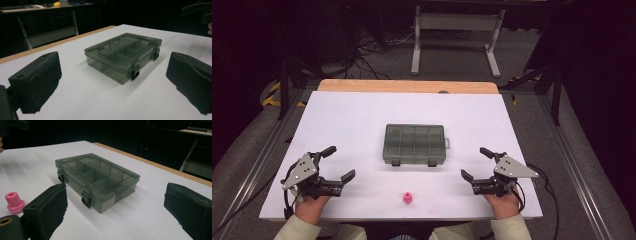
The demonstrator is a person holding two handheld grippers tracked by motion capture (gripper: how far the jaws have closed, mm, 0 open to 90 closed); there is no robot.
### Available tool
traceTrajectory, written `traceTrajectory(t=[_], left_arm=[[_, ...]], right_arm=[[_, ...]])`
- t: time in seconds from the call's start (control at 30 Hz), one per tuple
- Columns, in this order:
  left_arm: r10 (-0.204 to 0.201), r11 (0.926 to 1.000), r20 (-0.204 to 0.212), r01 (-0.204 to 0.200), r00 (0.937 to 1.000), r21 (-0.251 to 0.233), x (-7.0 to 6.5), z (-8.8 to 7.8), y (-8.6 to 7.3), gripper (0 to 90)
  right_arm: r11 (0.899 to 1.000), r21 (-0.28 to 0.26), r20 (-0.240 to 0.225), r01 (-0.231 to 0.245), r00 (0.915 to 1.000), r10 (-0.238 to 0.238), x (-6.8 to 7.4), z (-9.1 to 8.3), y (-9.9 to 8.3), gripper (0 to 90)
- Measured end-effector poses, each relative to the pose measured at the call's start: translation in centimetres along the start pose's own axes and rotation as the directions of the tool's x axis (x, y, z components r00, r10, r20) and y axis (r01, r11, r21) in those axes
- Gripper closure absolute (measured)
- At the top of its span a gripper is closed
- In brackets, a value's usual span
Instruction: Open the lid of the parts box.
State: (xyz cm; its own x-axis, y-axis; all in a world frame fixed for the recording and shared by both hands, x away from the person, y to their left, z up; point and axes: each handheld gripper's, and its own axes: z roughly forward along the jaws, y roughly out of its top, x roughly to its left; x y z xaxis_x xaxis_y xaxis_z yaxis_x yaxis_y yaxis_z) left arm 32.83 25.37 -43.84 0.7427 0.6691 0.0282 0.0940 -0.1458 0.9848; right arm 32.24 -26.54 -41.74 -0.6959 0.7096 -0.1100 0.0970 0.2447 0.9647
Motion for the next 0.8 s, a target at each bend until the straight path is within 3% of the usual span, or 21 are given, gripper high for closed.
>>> traceTrajectory(t=[0.63, 0.8], left_arm=[[-0.004, 0.9997, 0.001, 0.004, 1.0, 0.024, -0.03, 0.17, 0.06, 0.3], [0.016, 0.9976, -0.004, -0.016, 0.9999, 0.068, -0.12, 0.45, 0.33, 0.8]], right_arm=[[1.0, 0.004, -0.011, -0.005, 0.9999, 0.005, 0.02, 0.1, 0.01, 5.1], [1.0, -0.007, -0.022, -0.015, 0.9996, 0.015, 0.06, 0.26, 0.08, 3.1]])
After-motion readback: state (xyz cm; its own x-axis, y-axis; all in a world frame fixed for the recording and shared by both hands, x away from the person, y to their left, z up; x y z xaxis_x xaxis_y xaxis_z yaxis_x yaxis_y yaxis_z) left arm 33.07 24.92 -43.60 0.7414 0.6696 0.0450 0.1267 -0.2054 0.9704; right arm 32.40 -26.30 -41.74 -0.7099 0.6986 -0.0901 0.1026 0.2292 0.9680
